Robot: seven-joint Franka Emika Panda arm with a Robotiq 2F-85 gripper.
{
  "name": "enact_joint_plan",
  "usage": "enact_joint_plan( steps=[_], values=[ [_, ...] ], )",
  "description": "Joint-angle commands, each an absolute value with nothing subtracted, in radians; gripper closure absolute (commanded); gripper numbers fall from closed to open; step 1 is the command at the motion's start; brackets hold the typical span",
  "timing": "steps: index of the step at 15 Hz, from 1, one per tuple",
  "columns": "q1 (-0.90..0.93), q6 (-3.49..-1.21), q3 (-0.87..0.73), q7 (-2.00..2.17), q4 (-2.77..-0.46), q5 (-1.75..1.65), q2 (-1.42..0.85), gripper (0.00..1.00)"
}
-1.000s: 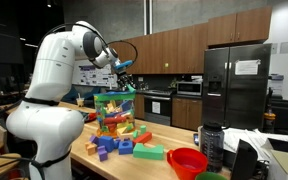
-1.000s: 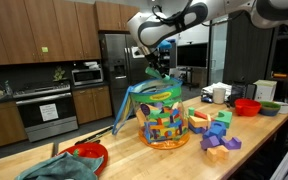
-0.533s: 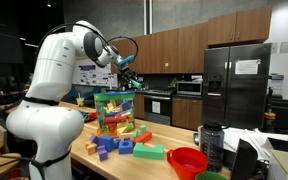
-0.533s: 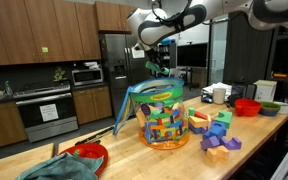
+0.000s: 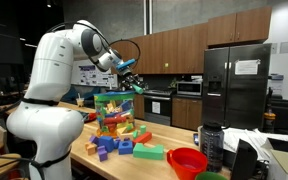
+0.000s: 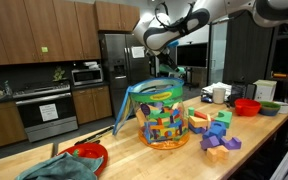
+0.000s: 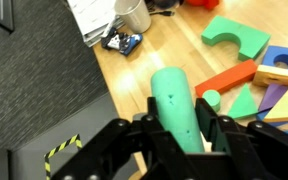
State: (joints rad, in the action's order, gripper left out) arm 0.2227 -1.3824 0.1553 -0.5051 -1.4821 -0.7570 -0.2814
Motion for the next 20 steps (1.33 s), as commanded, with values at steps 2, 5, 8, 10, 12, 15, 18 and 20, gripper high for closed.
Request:
enact_joint_plan(
  steps=[2, 5, 8, 10, 12, 15, 18, 20],
  values=[
    [0.198, -1.414, 0.169, -0.208, -1.747, -0.551, -0.167, 0.84],
    [0.199, -1.485, 0.159, -0.006, -1.880, -0.436, -0.124, 0.84],
    [0.198, -1.560, 0.154, 0.130, -1.978, -0.380, -0.083, 0.84],
    [0.196, -1.631, 0.151, 0.230, -2.040, -0.353, -0.053, 0.84],
    [0.199, -1.701, 0.153, 0.334, -2.099, -0.329, -0.026, 0.84],
    [0.203, -1.811, 0.159, 0.486, -2.187, -0.303, 0.005, 0.84],
    [0.207, -1.883, 0.172, 0.597, -2.245, -0.290, 0.018, 0.84],
    [0.208, -1.911, 0.181, 0.649, -2.265, -0.292, 0.023, 0.84]
  ],
)
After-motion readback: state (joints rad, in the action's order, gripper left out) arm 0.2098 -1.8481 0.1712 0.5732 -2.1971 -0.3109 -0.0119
